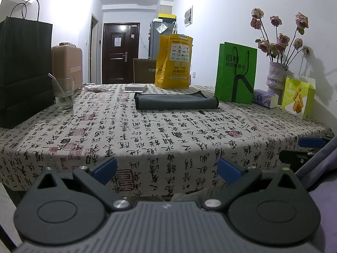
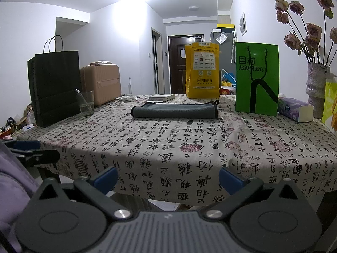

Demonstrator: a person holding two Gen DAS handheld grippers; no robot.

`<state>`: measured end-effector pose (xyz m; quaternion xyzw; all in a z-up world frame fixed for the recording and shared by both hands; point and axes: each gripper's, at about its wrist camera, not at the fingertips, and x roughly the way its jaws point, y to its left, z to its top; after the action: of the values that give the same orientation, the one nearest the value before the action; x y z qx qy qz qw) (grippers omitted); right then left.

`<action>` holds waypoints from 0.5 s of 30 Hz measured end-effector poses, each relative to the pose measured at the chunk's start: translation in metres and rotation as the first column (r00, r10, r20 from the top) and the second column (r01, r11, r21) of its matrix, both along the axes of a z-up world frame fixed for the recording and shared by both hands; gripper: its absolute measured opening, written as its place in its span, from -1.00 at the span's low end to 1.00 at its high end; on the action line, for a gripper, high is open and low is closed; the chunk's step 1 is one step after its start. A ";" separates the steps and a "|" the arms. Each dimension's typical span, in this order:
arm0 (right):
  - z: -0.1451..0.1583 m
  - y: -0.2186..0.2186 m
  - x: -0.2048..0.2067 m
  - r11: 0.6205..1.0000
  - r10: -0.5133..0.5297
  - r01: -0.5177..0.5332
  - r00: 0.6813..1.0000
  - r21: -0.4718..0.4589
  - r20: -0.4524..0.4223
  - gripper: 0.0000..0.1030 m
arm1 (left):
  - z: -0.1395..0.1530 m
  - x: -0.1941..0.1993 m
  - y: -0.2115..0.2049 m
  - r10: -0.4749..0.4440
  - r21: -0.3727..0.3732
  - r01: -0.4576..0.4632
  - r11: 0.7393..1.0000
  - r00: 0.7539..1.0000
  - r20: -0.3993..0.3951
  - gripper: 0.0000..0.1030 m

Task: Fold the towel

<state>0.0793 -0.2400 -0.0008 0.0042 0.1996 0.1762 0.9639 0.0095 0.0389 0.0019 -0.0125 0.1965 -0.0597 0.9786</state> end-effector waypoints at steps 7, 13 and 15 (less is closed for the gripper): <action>-0.001 0.000 0.000 1.000 0.000 0.000 1.000 0.000 0.000 1.00 | -0.001 0.000 -0.001 -0.001 0.002 0.001 1.000 1.000 0.001 1.00; -0.001 0.000 0.000 1.000 0.000 0.000 1.000 0.001 -0.001 1.00 | -0.002 -0.001 -0.001 -0.003 0.003 0.003 1.000 1.000 0.004 1.00; -0.001 0.000 0.000 1.000 0.000 0.000 1.000 0.001 0.000 1.00 | -0.002 -0.002 -0.002 -0.002 0.007 0.002 1.000 1.000 0.008 1.00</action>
<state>0.0797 -0.2399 -0.0022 0.0046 0.1996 0.1761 0.9639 0.0078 0.0367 0.0002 -0.0085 0.1928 -0.0600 0.9794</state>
